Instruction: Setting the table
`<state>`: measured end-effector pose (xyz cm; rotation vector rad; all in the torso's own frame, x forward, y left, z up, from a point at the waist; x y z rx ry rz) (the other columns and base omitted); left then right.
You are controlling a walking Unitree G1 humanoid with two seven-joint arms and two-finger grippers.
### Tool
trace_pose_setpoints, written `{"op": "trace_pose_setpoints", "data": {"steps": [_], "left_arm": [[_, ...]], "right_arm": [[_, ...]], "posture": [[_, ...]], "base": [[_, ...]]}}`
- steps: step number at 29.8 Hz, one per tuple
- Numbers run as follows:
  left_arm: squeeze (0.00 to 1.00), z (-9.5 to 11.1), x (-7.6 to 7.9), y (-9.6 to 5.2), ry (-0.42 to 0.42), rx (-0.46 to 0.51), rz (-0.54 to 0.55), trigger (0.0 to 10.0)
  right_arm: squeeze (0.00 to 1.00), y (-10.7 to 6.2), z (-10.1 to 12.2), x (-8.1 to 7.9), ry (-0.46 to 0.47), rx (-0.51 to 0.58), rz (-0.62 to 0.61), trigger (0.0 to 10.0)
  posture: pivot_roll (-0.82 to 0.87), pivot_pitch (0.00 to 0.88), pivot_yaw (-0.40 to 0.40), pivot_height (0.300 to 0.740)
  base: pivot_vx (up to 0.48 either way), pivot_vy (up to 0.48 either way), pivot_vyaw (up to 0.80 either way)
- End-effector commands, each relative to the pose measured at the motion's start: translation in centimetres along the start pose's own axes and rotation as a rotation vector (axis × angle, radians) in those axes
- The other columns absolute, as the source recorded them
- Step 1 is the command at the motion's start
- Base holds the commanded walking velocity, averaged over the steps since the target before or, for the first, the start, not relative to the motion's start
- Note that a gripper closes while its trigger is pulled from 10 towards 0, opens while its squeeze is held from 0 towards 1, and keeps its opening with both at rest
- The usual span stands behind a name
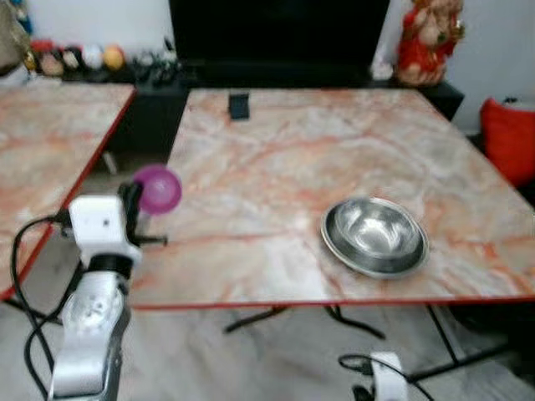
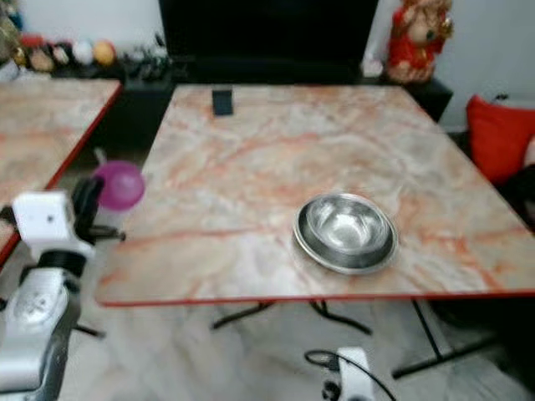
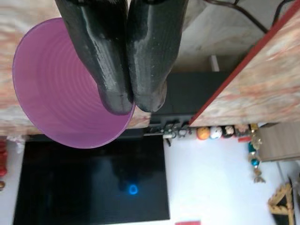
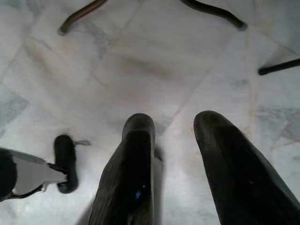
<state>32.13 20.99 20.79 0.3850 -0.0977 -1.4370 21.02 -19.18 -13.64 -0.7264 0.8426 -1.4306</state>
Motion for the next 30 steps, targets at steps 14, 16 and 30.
{"op": "trace_pose_setpoints", "data": {"steps": [14, 16, 30], "left_arm": [[0.00, -0.7, -4.2, -0.6, 0.170, -0.041, 0.005, 10.0], [0.00, -0.9, -4.4, -0.6, 0.157, -0.050, 0.015, 10.0], [0.00, -1.6, -4.6, -0.6, 0.066, -0.082, 0.027, 10.0]], "right_arm": [[0.00, -0.2, 0.2, 1.3, -0.006, 0.001, -0.023, 10.0], [0.00, -0.2, 0.3, 1.3, -0.006, 0.001, -0.024, 10.0], [0.00, -0.2, 0.4, 1.4, -0.011, 0.002, -0.025, 10.0]], "posture": [[0.03, 0.000, -0.029, 0.724], [0.03, 0.000, -0.034, 0.724], [0.03, 0.000, -0.041, 0.724]], "base": [[0.000, -0.331, 0.00], [0.000, 0.000, 0.00], [0.000, 0.000, 0.00]]}}
Point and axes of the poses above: a point about 5 cm out from each wrist's last joint towards the gripper, its own y axis pointing out of the wrist towards the gripper, its own z axis along the axis of the wrist's last joint, x = y × z, the point moved 6 cm from there along y, pointing out of the wrist towards the gripper, and after that the axes turned 4 degrees about y, right-handed, at the moved point
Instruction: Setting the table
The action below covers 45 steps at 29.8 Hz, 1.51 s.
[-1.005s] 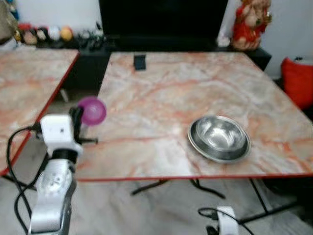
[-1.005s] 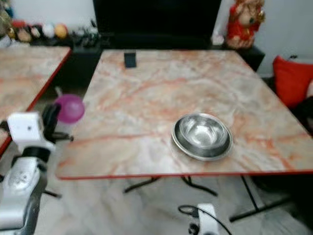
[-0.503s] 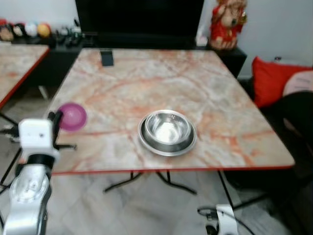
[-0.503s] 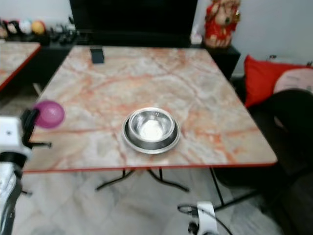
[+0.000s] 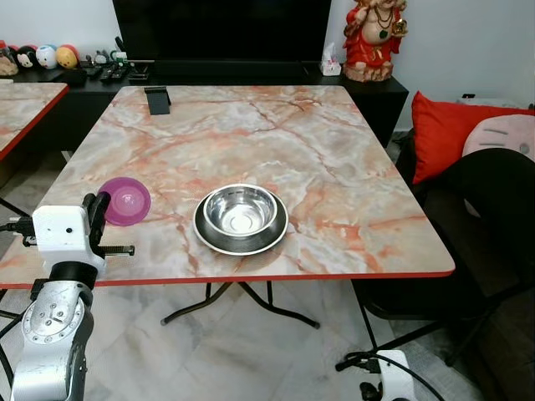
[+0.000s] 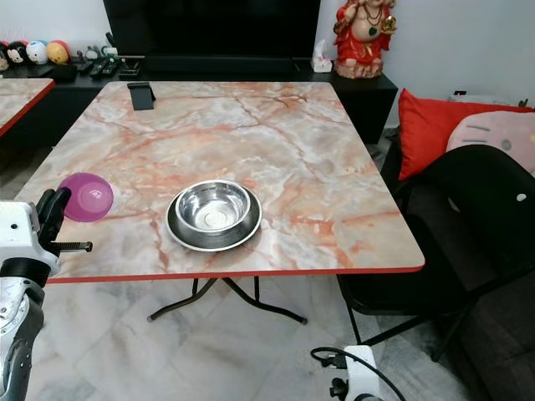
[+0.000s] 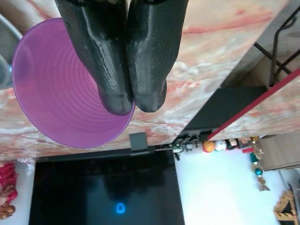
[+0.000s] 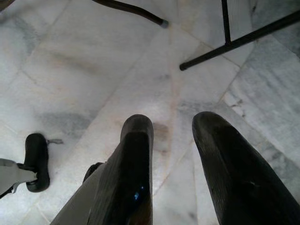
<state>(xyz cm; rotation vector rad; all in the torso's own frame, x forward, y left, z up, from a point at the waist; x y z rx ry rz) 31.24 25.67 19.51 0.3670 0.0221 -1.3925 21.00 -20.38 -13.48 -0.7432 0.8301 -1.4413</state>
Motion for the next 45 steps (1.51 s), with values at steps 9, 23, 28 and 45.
{"op": "trace_pose_setpoints", "data": {"steps": [9, 23, 28, 45], "left_arm": [[0.00, 0.8, -0.2, 0.5, -0.028, 0.022, 0.003, 10.0], [0.00, 1.1, 0.5, 0.7, -0.048, 0.033, -0.005, 10.0], [0.00, 1.2, 0.6, 1.0, -0.048, 0.036, -0.007, 10.0], [0.00, 0.6, 2.0, 1.8, -0.100, -0.050, -0.107, 10.0]], "right_arm": [[0.00, 0.0, 0.2, 0.3, 0.003, 0.003, -0.007, 10.0], [0.00, 0.0, 0.3, 0.3, 0.002, 0.005, -0.005, 10.0], [0.00, 0.0, 0.3, 0.3, 0.006, 0.006, -0.005, 10.0], [0.00, 0.0, 0.5, 0.2, -0.004, 0.007, 0.002, 10.0]], "posture": [[0.02, 0.000, -0.045, 0.724], [0.02, 0.000, -0.050, 0.724], [0.02, 0.000, -0.044, 0.724], [0.02, 0.000, -0.064, 0.724]], "base": [[0.142, 0.000, 0.00], [0.281, 0.000, 0.00], [0.286, 0.000, 0.00], [0.050, 0.000, 0.00]]}}
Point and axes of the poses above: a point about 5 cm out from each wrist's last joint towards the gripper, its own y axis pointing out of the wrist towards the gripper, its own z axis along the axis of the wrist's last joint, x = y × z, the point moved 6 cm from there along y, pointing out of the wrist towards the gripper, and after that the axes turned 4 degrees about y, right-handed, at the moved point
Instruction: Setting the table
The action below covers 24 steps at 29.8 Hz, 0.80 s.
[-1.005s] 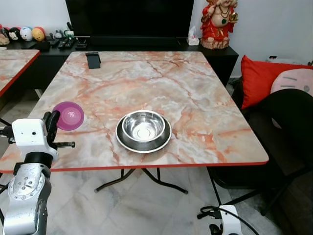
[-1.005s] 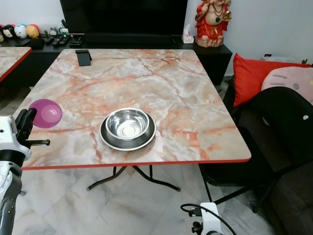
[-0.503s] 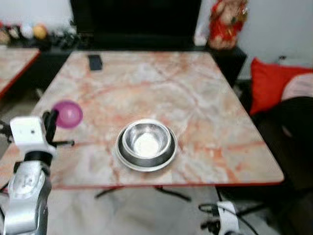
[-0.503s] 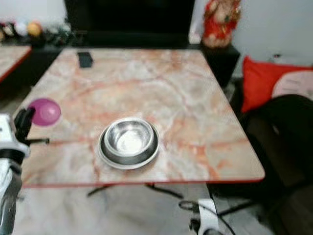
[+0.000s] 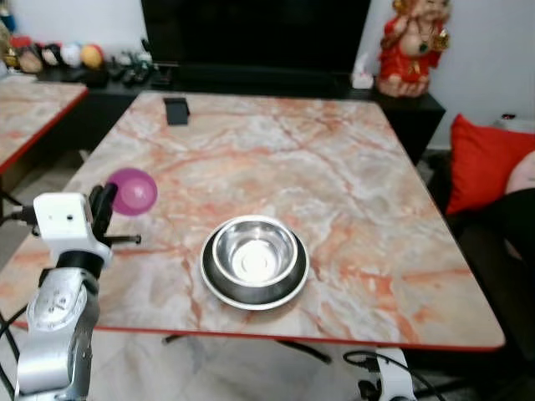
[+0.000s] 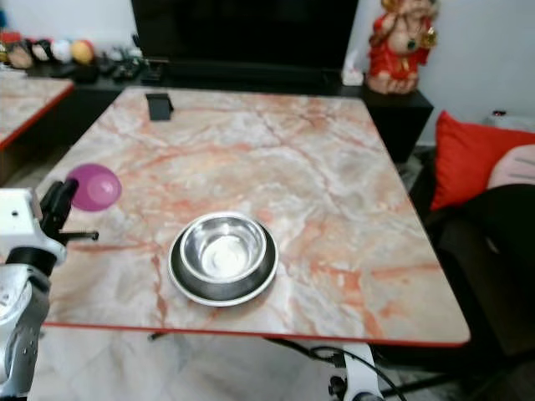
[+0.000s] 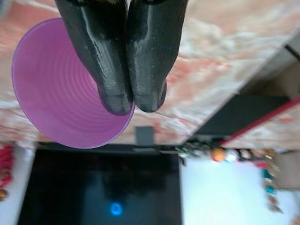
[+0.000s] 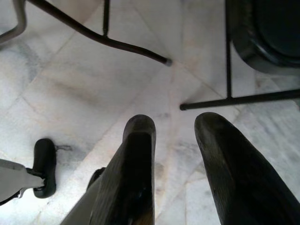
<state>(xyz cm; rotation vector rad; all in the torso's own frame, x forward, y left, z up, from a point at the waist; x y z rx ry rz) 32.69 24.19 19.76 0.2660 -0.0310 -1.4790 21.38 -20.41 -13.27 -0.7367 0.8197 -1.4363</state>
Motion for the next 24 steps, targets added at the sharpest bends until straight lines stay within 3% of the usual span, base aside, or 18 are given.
{"op": "trace_pose_setpoints", "data": {"steps": [1, 6, 11, 16, 24], "left_arm": [[0.00, 0.1, 0.4, 0.6, 0.014, -0.033, -0.042, 10.0], [0.00, -0.9, 1.6, 1.8, 0.050, -0.160, -0.145, 10.0], [0.00, -1.1, 1.6, 3.5, 0.101, -0.256, -0.178, 10.0], [0.00, -1.8, 1.1, 5.0, 0.025, -0.364, -0.160, 10.0], [0.00, -3.2, 1.2, 5.4, -0.091, -0.469, -0.137, 10.0]], "right_arm": [[0.00, 0.0, 0.1, 0.2, 0.001, -0.002, -0.004, 10.0], [0.00, 0.0, 0.1, 0.2, -0.001, -0.005, -0.001, 10.0], [0.00, 0.0, 0.3, 0.0, 0.008, -0.001, 0.003, 10.0], [0.00, 0.1, 0.3, -0.2, 0.017, 0.000, 0.003, 10.0], [0.00, 0.1, 0.1, -0.4, 0.027, -0.001, 0.001, 10.0]], "posture": [[0.02, 0.000, -0.064, 0.724], [0.02, 0.000, -0.062, 0.724], [0.02, 0.000, -0.055, 0.724], [0.01, 0.000, -0.037, 0.724], [-0.02, 0.000, -0.015, 0.724]], "base": [[0.000, 0.000, 0.00], [0.000, 0.000, 0.00], [0.000, 0.000, 0.00], [0.000, 0.000, 0.00], [0.000, 0.000, 0.00]]}}
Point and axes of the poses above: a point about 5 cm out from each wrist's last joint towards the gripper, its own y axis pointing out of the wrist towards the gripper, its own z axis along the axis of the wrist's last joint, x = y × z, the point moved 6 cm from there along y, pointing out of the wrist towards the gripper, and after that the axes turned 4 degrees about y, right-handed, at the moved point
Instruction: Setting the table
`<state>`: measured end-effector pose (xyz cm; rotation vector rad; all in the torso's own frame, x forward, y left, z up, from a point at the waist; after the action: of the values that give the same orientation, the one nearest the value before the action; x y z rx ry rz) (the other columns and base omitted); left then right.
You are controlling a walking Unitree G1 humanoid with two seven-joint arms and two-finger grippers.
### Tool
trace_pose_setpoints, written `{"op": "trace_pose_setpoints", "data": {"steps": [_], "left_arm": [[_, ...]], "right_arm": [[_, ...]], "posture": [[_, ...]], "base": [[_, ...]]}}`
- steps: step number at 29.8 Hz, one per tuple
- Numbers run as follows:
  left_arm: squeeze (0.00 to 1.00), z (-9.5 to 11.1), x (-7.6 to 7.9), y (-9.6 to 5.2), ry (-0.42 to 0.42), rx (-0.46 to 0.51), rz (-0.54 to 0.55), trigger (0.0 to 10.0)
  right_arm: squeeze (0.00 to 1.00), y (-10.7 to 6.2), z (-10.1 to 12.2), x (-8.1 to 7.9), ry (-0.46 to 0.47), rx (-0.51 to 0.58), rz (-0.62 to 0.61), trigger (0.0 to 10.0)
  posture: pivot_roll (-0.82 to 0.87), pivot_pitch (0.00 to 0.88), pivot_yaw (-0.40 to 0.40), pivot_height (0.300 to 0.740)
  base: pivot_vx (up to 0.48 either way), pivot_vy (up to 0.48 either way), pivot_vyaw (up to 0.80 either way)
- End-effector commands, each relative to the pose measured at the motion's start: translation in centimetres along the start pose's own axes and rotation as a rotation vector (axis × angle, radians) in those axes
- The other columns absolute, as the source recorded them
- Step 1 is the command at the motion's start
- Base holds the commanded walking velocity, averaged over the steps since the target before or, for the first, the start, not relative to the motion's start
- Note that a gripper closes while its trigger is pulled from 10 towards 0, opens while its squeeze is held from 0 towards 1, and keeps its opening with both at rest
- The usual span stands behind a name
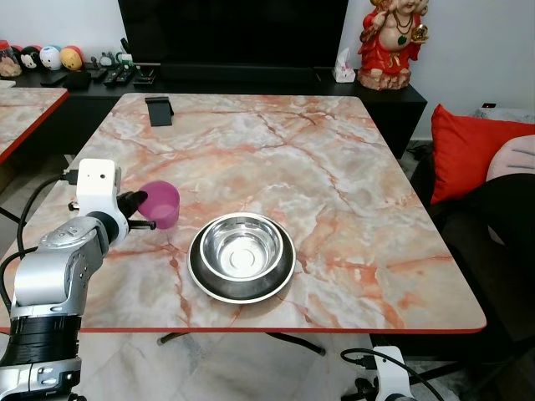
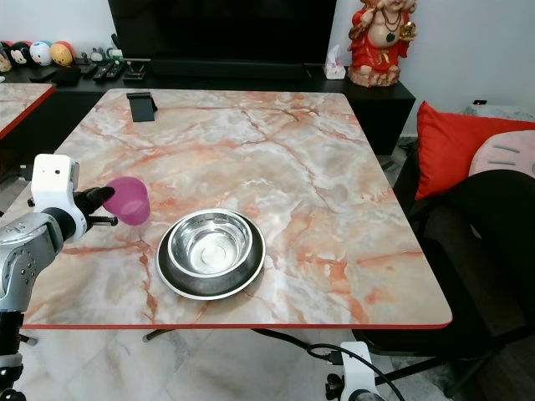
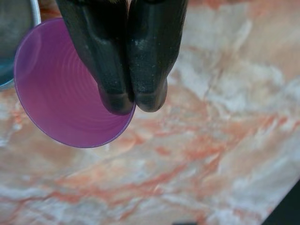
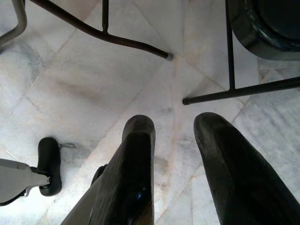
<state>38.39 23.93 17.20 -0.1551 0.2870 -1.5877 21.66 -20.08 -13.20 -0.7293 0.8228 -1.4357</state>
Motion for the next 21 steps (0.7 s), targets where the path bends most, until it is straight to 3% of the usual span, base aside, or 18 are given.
{"op": "trace_pose_setpoints", "data": {"steps": [1, 11, 21], "left_arm": [[0.00, 0.3, 0.1, 0.3, -0.048, -0.012, -0.005, 10.0], [0.00, -0.8, 0.4, 0.5, -0.130, -0.044, 0.018, 10.0], [0.00, -1.4, 0.4, 0.6, -0.152, -0.072, 0.040, 10.0]], "right_arm": [[0.00, 0.0, -0.2, 0.0, 0.023, -0.004, -0.004, 10.0], [0.00, 0.0, -0.4, 0.1, 0.020, -0.004, -0.006, 10.0], [0.00, 0.0, -0.4, 0.0, 0.025, -0.007, -0.006, 10.0]], "posture": [[-0.02, 0.000, -0.015, 0.724], [-0.02, 0.000, -0.016, 0.724], [-0.02, 0.000, -0.012, 0.724]], "base": [[0.000, 0.000, 0.00], [0.000, 0.000, 0.00], [0.000, 0.000, 0.00]]}}
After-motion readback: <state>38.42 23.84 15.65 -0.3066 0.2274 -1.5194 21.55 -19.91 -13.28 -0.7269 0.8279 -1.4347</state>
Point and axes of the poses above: a point about 5 cm out from each wrist's last joint towards the gripper, its own y axis pointing out of the wrist towards the gripper, its own z axis along the axis of the wrist's last joint, x = y × z, the point moved 6 cm from there along y, pointing out of the wrist towards the gripper, and after that the axes turned 4 degrees about y, right-handed, at the moved point
